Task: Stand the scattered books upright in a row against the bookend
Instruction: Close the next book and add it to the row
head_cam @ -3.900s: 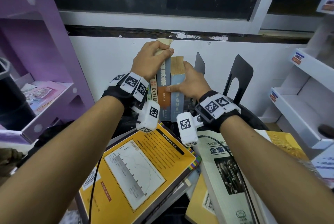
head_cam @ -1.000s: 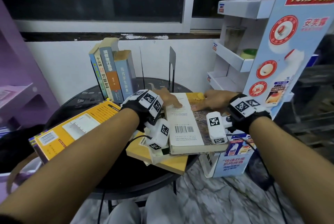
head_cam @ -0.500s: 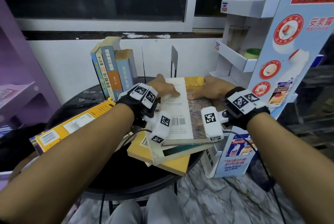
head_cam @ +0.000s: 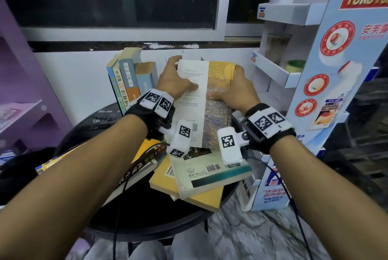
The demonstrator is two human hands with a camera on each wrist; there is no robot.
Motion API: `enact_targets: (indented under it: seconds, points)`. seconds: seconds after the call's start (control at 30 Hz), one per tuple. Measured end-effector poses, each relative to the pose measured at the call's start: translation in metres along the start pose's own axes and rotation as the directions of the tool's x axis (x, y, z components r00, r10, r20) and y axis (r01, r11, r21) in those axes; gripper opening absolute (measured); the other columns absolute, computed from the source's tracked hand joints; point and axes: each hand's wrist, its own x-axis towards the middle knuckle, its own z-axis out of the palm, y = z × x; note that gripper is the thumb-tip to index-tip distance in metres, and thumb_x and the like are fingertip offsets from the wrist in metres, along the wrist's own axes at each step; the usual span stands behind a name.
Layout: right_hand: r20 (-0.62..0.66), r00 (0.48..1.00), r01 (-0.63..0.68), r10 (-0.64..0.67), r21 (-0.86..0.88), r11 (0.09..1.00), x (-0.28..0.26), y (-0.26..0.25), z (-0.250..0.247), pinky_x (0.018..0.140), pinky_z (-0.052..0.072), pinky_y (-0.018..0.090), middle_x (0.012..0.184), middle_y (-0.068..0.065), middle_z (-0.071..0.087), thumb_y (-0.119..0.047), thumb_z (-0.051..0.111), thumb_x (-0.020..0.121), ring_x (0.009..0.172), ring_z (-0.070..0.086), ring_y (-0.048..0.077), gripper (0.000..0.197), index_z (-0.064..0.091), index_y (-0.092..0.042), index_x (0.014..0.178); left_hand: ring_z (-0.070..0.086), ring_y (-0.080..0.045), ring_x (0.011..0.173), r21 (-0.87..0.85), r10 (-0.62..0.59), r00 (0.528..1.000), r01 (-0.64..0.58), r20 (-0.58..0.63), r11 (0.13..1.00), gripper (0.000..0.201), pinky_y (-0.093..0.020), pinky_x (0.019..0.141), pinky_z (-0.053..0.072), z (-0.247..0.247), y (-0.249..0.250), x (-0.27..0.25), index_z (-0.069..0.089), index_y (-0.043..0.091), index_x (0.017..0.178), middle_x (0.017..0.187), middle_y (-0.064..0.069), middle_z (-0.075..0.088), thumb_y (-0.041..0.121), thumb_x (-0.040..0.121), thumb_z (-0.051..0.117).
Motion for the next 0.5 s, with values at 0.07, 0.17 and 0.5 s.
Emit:
enact_targets:
  seconds: [0.07, 0.17, 0.5]
  points:
    - [-0.064, 0.998, 0.031, -0.028, 0.048, 0.998, -0.001, -0.003, 0.006, 0.097, 0.047, 0.045, 0.122, 0.009, 0.059, -0.037, 0.089, 0.062, 0.112, 0.057, 0.028, 0.099, 0.030, -0.020, 0.139, 0.056, -0.021, 0.110, -0.067, 0.030, 0.999, -0.033, -0.043, 0.997, 0.090, -0.043, 0.092, 0.052, -0.001, -0.003, 0.000, 0.035, 0.024, 0.141, 0.136, -0.001, 0.052, -0.002, 0.067, 0.080]
    - [-0.166, 0.984, 0.085, -0.069, 0.088, 0.993, -0.005, -0.006, 0.016, 0.095, 0.048, 0.047, 0.123, 0.006, 0.060, -0.037, 0.091, 0.057, 0.112, 0.058, 0.027, 0.106, 0.028, -0.026, 0.142, 0.061, -0.023, 0.109, -0.200, 0.012, 0.997, -0.026, -0.071, 0.979, 0.088, -0.047, 0.090, 0.054, -0.005, -0.007, 0.002, 0.037, 0.023, 0.138, 0.128, -0.003, 0.060, -0.003, 0.066, 0.080]
    - [-0.204, 0.968, 0.192, -0.146, 0.227, 0.955, -0.015, -0.008, 0.017, 0.095, 0.046, 0.032, 0.128, 0.003, 0.052, -0.041, 0.084, 0.067, 0.112, 0.053, 0.015, 0.094, 0.029, -0.030, 0.143, 0.068, -0.025, 0.101, -0.437, 0.062, 0.998, -0.069, -0.030, 0.897, 0.070, -0.043, 0.086, 0.056, -0.018, -0.019, 0.002, 0.050, 0.009, 0.126, 0.116, -0.009, 0.067, 0.017, 0.065, 0.083]
